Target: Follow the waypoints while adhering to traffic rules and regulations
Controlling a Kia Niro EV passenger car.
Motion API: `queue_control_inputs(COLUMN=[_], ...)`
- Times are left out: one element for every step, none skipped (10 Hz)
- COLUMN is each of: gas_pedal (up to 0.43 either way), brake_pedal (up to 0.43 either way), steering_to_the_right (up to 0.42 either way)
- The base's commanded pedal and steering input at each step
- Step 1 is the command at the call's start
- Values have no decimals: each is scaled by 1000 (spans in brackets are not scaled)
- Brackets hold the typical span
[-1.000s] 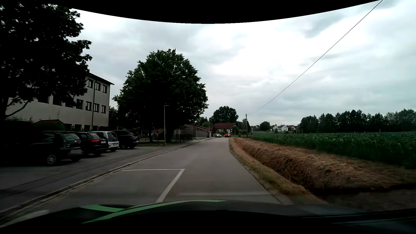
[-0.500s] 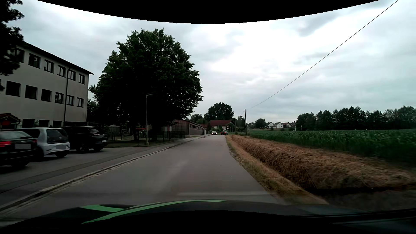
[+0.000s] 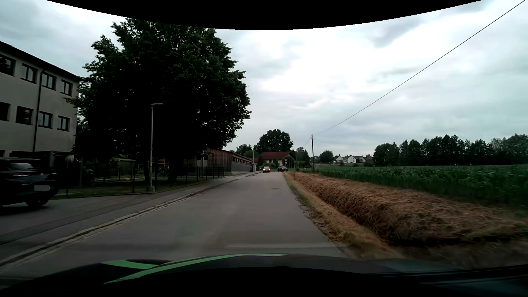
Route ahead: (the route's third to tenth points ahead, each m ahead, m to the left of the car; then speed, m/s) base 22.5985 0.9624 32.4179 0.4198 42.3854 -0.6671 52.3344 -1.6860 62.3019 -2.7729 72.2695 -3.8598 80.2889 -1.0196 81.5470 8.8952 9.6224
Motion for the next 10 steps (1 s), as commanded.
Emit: queue_control_inputs(gas_pedal=[79,79,79,79,79,79,79,79,79,79], brake_pedal=[0,0,0,0,0,0,0,0,0,0], steering_to_the_right=[17,16,16,16,15,16,15,15,15,14])
